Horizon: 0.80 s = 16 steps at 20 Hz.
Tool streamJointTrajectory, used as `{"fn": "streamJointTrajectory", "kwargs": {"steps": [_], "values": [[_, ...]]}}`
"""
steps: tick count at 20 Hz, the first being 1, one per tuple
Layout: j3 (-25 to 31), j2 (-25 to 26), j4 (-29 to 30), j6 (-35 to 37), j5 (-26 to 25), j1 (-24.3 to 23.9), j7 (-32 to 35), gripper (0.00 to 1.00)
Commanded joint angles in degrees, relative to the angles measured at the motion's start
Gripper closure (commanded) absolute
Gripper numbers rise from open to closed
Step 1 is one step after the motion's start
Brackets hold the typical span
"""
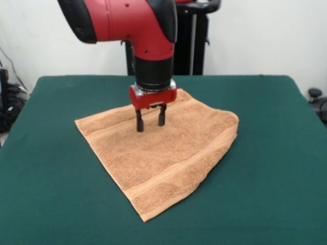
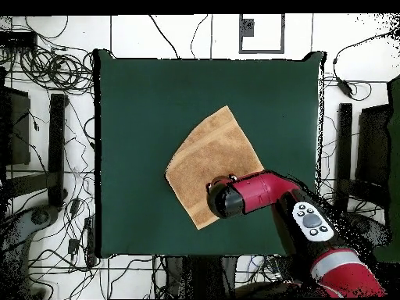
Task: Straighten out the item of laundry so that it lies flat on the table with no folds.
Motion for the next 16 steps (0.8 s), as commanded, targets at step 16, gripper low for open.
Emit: {"fn": "streamJointTrajectory", "kwargs": {"steps": [16], "values": [[-9.44,12.02,-8.58,-3.85,-8.91,5.96,2.68,0.00]]}}
